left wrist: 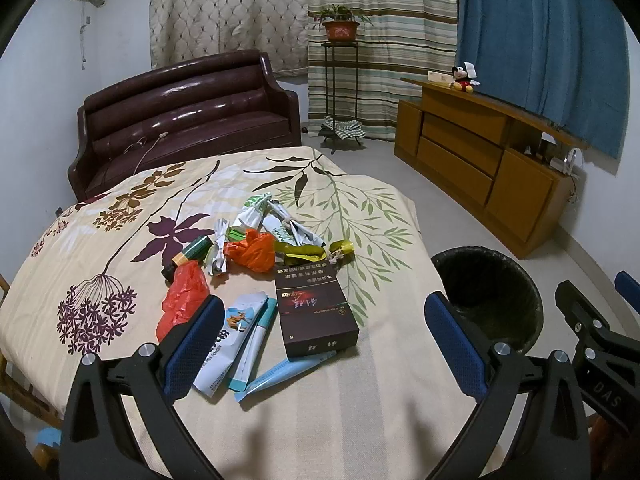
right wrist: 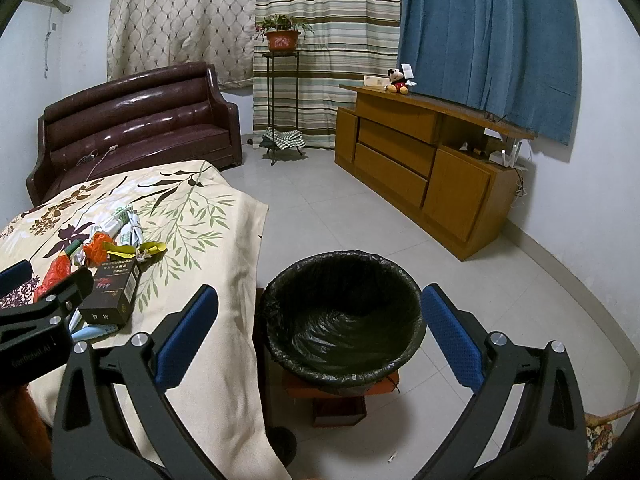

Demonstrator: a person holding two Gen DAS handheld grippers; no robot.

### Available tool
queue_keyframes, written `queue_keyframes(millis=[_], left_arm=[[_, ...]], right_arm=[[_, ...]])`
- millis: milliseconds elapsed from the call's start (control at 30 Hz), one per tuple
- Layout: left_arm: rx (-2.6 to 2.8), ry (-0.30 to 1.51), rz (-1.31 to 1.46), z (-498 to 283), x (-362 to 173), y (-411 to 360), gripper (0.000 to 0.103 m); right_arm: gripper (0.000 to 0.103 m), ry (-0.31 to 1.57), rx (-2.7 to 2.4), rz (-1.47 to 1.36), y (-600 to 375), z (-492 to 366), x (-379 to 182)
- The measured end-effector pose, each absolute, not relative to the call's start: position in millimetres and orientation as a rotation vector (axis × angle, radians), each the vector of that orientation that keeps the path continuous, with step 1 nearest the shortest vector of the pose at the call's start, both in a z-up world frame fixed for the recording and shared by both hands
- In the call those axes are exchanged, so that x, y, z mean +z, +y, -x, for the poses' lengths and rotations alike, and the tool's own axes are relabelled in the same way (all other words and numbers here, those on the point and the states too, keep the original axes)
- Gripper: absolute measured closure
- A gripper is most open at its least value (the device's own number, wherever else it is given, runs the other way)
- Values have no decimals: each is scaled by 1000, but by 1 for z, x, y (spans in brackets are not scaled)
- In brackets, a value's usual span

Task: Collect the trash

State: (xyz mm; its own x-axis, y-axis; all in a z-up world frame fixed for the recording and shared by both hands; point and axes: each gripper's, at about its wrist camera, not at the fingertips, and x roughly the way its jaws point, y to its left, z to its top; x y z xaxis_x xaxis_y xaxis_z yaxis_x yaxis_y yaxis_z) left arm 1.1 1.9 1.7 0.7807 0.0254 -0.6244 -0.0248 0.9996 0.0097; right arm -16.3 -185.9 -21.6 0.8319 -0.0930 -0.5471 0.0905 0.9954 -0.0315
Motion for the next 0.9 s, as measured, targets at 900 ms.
queue_keyframes(millis=[900], left_arm=[[68, 716, -50, -7, -7, 42, 25]], right_arm=[[25, 630, -69, 24, -163, 5, -37]])
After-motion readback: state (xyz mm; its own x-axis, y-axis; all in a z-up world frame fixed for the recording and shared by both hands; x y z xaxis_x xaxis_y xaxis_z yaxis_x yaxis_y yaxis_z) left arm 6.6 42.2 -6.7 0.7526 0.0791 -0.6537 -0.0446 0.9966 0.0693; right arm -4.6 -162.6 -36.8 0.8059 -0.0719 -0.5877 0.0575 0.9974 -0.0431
